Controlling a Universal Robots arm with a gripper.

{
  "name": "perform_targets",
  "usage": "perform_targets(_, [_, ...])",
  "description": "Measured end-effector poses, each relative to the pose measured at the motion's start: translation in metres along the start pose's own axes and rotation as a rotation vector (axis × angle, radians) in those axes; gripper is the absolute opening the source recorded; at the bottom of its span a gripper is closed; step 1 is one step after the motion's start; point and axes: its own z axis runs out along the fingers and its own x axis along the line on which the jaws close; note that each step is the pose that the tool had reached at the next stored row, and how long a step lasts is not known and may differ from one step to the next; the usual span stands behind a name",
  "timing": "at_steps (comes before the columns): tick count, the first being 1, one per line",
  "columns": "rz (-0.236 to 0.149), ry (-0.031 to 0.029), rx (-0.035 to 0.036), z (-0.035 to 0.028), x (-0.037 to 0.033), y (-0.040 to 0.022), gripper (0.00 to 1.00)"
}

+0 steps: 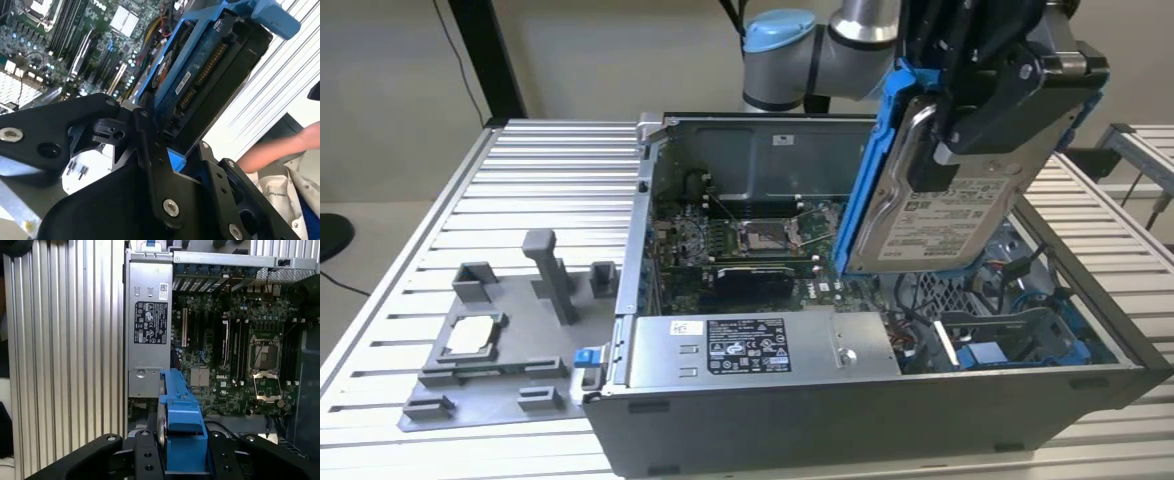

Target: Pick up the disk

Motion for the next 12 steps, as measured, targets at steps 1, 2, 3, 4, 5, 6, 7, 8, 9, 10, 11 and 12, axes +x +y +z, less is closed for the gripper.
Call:
perform_targets(1, [0.0,0.0,0.0001,0.0002,0.0001,-0.0044,0.0])
perform_targets(2, [0.0,0.0,0.0,0.0004,0.0002,-0.0091,0.0])
perform_targets(3, [0.0,0.0001,0.0,0.0006,0.0002,-0.0133,0.0])
perform_targets(4, [0.0,0.0001,0.0,0.0008,0.0003,-0.0179,0.0])
perform_targets(5, [0.0,0.0001,0.0,0.0011,0.0003,-0.0225,0.0])
perform_targets(6, [0.0,0.0002,0.0,0.0014,0.0003,-0.0266,0.0])
perform_targets(7, [0.0,0.0001,0.0,0.0019,0.0004,-0.0312,0.0])
perform_targets(8, [0.0,0.0,0.0,0.0024,0.0006,-0.0358,0.0])
perform_targets(9, [0.0,0.0001,0.0,0.0028,0.0006,-0.0403,0.0])
perform_targets(10, [0.0,0.0001,0.0,0.0033,0.0007,-0.0449,0.0])
perform_targets(11, [0.0,0.0,0.0,0.0039,0.0009,-0.0495,0.0])
perform_targets(12, [0.0,0.0001,0.0,0.0044,0.0009,-0.0543,0.0])
